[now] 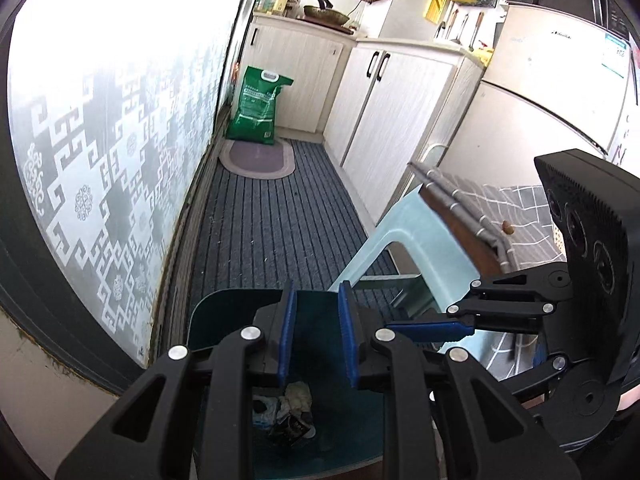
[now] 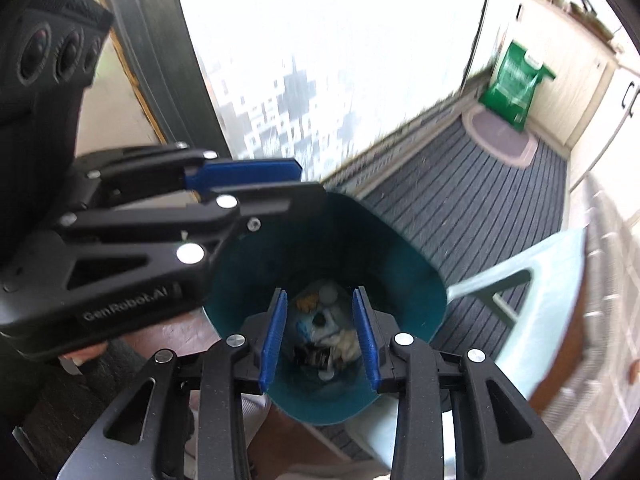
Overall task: Collect trash
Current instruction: 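Move the right tool back to the remaining walnut shell on the cloth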
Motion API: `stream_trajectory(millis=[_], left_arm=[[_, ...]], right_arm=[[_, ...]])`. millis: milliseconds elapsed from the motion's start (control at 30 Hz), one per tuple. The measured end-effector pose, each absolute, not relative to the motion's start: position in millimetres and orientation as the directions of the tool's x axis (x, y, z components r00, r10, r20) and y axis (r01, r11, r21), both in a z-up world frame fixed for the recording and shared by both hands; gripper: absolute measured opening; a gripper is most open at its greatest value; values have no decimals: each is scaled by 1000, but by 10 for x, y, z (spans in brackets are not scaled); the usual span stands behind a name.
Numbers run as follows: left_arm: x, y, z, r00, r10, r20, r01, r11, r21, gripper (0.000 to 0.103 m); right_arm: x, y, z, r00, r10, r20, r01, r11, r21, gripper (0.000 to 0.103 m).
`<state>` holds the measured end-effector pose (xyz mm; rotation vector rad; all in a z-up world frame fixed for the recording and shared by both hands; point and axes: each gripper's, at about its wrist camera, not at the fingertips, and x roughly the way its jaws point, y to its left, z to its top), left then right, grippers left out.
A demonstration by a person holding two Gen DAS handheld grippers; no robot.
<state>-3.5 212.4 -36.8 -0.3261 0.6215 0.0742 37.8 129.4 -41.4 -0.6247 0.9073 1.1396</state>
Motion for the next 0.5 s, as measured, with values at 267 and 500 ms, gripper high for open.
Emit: stream_trajectory(millis=[267, 500], left_arm=[[-104, 2010, -18, 894, -16, -447, -134, 944, -302, 22], [17, 1840, 194, 922, -33, -385, -98, 944, -314, 22]], right_arm=[[401, 1044, -44, 268, 555, -788, -928, 369, -55, 31], [613, 709, 268, 343, 608, -716, -890, 454, -41, 31]])
